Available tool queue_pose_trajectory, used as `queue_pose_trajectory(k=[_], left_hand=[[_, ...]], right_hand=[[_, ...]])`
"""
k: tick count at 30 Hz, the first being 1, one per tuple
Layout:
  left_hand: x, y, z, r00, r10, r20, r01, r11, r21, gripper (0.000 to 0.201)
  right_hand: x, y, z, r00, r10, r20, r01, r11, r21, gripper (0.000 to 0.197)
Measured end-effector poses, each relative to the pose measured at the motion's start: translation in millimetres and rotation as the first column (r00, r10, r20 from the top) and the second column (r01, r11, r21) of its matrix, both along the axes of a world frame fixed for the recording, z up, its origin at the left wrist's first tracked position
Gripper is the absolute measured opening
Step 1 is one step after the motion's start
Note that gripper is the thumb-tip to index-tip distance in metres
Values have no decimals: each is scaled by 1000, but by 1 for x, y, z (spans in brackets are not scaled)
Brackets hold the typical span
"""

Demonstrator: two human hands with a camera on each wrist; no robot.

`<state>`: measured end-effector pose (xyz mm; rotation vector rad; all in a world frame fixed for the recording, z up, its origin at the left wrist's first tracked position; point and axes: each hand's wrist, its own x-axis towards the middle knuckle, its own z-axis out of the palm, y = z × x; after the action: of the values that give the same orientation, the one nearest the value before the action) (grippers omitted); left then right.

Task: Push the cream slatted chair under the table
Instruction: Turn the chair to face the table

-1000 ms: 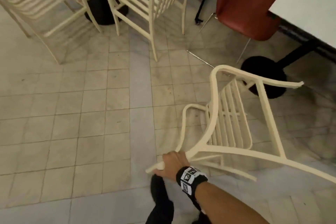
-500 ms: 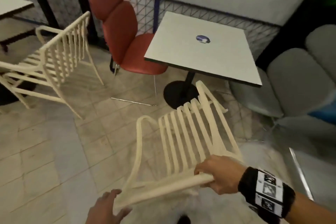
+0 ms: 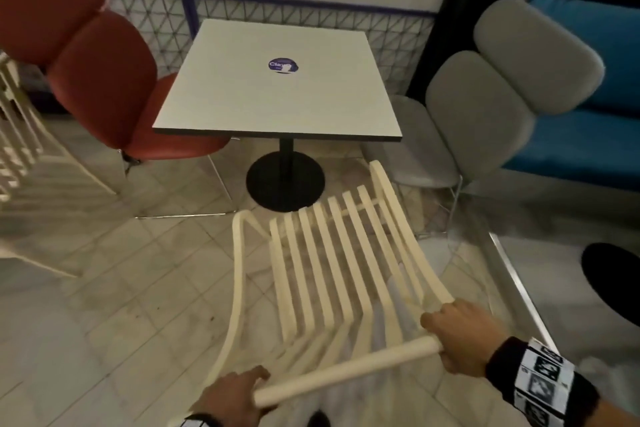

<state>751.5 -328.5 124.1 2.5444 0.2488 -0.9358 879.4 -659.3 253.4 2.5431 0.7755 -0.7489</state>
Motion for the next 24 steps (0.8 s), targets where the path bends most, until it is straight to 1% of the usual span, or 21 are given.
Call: queue_pose_trajectory(k=[1, 3, 5, 8, 11, 12, 14, 16, 19, 21, 22, 23, 24], left_hand=[[9, 1, 7, 1000, -24, 5, 24, 1000, 13, 38], [29, 11, 19, 998, -41, 41, 39, 998, 56, 16], [50, 25, 30, 990, -98, 99, 87, 991, 106, 11], [67, 42, 38, 971, -175, 161, 145, 972, 184, 16], [58, 51, 40, 966, -225, 126, 192, 953, 233, 26], [51, 55, 41, 968, -225, 113, 194, 953, 234, 25], [35, 64, 41, 971, -218, 102, 190, 954, 232, 15], [21, 71, 38, 975, -208, 75, 184, 952, 246, 14], [5, 74, 27, 975, -222, 30, 201, 928, 313, 29], [-5, 73, 20, 977, -210, 19, 194, 930, 311, 40], [-12, 74, 16, 980, -198, 37, 178, 937, 300, 43], [-19, 76, 15, 981, -174, 82, 146, 950, 277, 46], [-25, 79, 14, 978, -139, 158, 98, 965, 243, 49]], right_hand=[[2, -4, -2, 1000, 4, 3, -4, 1000, 7, 29], [4, -11, -8, 1000, 0, 16, -1, 999, 45, 29], [2, -13, -13, 999, -50, 13, 48, 992, 118, 30], [-6, -12, -26, 992, -119, -31, 123, 970, 209, 28], [-18, -9, -44, 989, -135, -61, 146, 956, 255, 29], [-23, -7, -51, 989, -130, -70, 144, 954, 263, 29], [-33, 2, -66, 990, -111, -84, 130, 948, 289, 30], [-41, 13, -78, 992, -83, -93, 106, 951, 290, 31], [-55, 19, -100, 990, -87, -111, 116, 948, 297, 32], [-61, 20, -105, 983, -107, -152, 154, 928, 338, 34], [-62, 21, -105, 981, -116, -154, 161, 934, 320, 34], [-66, 15, -109, 986, -122, -114, 156, 921, 357, 34], [-68, 7, -108, 968, -177, -176, 231, 901, 367, 38]])
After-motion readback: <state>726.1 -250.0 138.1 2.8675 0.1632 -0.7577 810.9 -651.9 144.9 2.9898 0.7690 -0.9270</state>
